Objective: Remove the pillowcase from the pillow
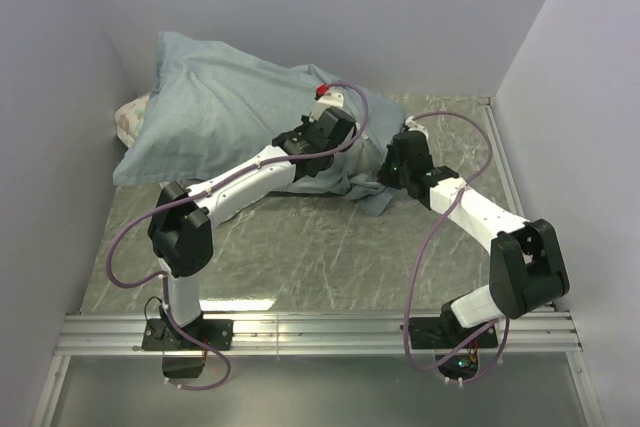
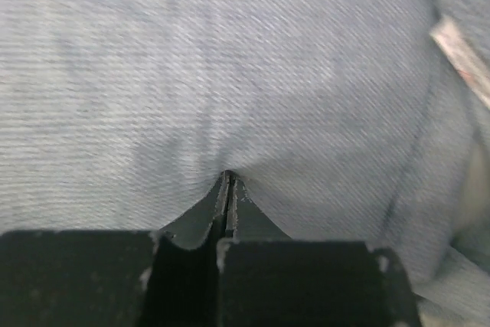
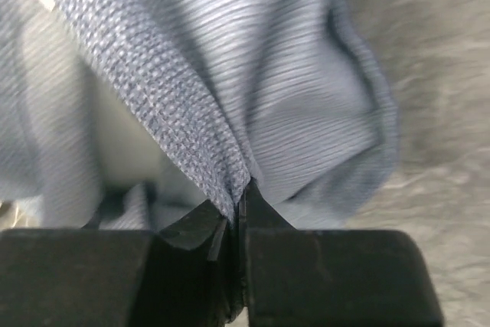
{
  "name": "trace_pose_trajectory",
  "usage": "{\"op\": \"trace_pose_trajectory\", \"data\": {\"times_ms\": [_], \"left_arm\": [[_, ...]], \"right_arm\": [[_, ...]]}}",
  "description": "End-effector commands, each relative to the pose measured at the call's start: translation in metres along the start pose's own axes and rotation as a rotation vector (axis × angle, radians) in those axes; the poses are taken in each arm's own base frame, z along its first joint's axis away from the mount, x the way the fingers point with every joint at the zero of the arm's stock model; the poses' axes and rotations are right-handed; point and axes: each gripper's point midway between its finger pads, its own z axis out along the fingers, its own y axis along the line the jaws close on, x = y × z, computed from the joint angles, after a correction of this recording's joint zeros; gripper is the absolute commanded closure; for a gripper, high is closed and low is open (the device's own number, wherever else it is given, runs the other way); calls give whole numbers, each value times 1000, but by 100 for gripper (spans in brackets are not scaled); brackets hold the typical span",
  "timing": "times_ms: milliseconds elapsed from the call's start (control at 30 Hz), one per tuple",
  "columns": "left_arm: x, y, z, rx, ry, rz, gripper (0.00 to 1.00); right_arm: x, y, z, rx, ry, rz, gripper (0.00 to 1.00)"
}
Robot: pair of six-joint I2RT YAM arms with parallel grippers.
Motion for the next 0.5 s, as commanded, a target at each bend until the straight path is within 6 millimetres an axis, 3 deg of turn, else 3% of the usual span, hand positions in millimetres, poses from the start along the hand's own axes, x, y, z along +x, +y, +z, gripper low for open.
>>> {"op": "trace_pose_trajectory", "data": {"times_ms": [0, 67, 133, 167, 267, 367, 400, 467], "left_arm": [[-34, 42, -4, -116, -61, -57, 100], [-35, 64, 0, -157, -53, -81, 100], [-40, 71, -4, -122, -51, -115, 100], [-42, 70, -6, -91, -54, -126, 100], [-57, 38, -25, 84, -92, -150, 94], [-63, -3, -43, 225, -106, -136, 69], [-61, -15, -44, 259, -104, -122, 49], [-63, -45, -57, 350, -112, -105, 33]], "right_arm": [[-18, -24, -6, 55, -48, 26, 95], [-18, -45, -4, 96, -46, 55, 95], [-15, -57, 0, 114, -43, 85, 95], [-16, -64, 2, 119, -46, 104, 95], [-3, -61, 14, 78, -7, 135, 96], [17, -55, 30, 26, 61, 174, 100], [21, -57, 34, 21, 75, 195, 100], [32, -56, 43, 1, 109, 211, 100]]}}
